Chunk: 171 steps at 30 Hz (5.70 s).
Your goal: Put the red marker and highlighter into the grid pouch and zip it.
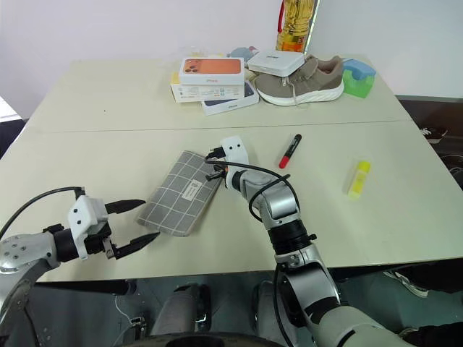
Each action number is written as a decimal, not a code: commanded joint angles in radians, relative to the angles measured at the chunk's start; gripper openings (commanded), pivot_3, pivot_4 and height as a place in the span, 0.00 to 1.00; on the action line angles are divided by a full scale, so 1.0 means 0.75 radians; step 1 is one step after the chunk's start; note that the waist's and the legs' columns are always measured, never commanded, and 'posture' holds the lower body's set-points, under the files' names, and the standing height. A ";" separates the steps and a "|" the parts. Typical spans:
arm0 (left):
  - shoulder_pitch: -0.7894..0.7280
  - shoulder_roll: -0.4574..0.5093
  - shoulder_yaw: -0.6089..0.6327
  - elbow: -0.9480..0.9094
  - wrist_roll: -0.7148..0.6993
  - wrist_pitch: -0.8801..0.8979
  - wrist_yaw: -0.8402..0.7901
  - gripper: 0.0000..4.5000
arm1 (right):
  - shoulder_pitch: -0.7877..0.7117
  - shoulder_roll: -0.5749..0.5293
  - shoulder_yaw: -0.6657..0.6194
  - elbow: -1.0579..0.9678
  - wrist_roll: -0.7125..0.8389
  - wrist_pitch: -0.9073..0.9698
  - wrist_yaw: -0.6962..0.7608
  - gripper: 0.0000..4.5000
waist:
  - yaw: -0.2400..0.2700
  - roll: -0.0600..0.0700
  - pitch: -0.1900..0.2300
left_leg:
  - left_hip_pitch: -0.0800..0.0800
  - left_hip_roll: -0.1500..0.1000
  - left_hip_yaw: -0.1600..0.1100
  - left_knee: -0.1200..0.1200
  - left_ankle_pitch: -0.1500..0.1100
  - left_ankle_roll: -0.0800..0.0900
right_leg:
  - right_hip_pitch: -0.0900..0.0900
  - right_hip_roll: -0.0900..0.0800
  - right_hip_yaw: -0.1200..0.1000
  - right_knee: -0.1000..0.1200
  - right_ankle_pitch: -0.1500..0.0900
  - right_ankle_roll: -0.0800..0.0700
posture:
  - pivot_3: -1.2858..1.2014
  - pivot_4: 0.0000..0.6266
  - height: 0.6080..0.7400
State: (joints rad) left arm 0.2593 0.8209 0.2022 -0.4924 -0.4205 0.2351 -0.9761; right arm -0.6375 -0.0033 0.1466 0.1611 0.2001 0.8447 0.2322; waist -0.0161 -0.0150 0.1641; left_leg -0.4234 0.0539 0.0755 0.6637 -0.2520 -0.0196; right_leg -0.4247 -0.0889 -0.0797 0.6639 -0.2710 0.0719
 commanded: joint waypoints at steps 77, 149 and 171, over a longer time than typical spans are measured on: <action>-0.329 -0.280 -0.376 0.283 0.470 -0.794 0.317 0.00 | 0.232 -0.523 0.015 -0.392 -0.115 -0.311 0.372 0.01 | 0.006 0.002 0.003 | -0.003 -0.002 0.001 -0.002 -0.001 0.001 | -0.003 0.001 0.000 -0.002 0.000 0.002 | 0.52 0.24 0.88; -0.604 -0.574 -0.400 0.643 0.575 -0.701 0.579 0.00 | -0.025 -0.211 -0.464 -0.178 -0.112 0.145 -0.365 0.99 | 0.003 0.001 0.002 | -0.003 -0.003 0.001 0.000 0.000 0.001 | -0.002 0.001 -0.001 0.000 0.001 0.002 | 0.52 0.24 0.88; -0.588 -0.622 -0.357 0.512 0.284 -0.458 0.481 0.00 | 0.197 -0.522 -0.215 -0.471 -0.122 -0.195 0.034 0.08 | 0.010 0.004 0.004 | -0.005 -0.004 -0.001 -0.001 0.000 0.001 | -0.002 0.000 0.000 -0.001 0.000 0.003 | 0.52 0.24 0.88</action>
State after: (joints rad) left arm -0.1705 0.3512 -0.0936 -0.0593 -0.1376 -0.1440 -0.5897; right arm -0.5094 -0.3200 -0.0635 -0.0825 0.1339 0.8042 0.1369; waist -0.0084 -0.0119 0.1670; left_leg -0.4271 0.0507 0.0752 0.6632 -0.2522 -0.0186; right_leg -0.4265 -0.0892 -0.0800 0.6627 -0.2712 0.0745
